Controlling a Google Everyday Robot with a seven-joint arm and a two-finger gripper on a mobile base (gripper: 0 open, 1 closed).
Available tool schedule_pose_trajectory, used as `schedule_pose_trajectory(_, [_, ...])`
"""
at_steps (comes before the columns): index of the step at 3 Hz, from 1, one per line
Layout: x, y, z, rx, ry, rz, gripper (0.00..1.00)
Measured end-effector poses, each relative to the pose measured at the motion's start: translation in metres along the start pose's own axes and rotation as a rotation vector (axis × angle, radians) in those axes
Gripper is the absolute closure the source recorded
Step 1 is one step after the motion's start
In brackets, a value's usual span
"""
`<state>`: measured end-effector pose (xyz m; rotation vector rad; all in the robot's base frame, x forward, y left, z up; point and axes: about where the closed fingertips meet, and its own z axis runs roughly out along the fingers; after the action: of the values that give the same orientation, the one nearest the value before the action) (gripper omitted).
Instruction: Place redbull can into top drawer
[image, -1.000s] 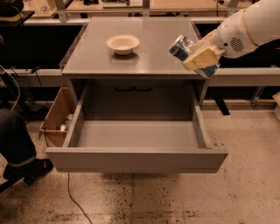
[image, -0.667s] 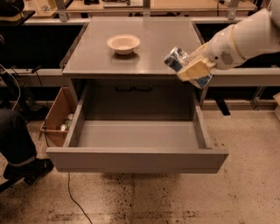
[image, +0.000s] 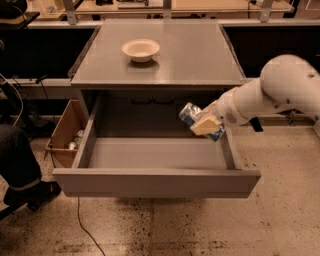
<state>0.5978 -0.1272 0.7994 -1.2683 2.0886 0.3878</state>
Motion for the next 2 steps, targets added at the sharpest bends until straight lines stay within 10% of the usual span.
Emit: schedule_pose_trajectory(2, [0.062, 0.018, 0.09, -0.011, 0.084, 0.079, 1.0])
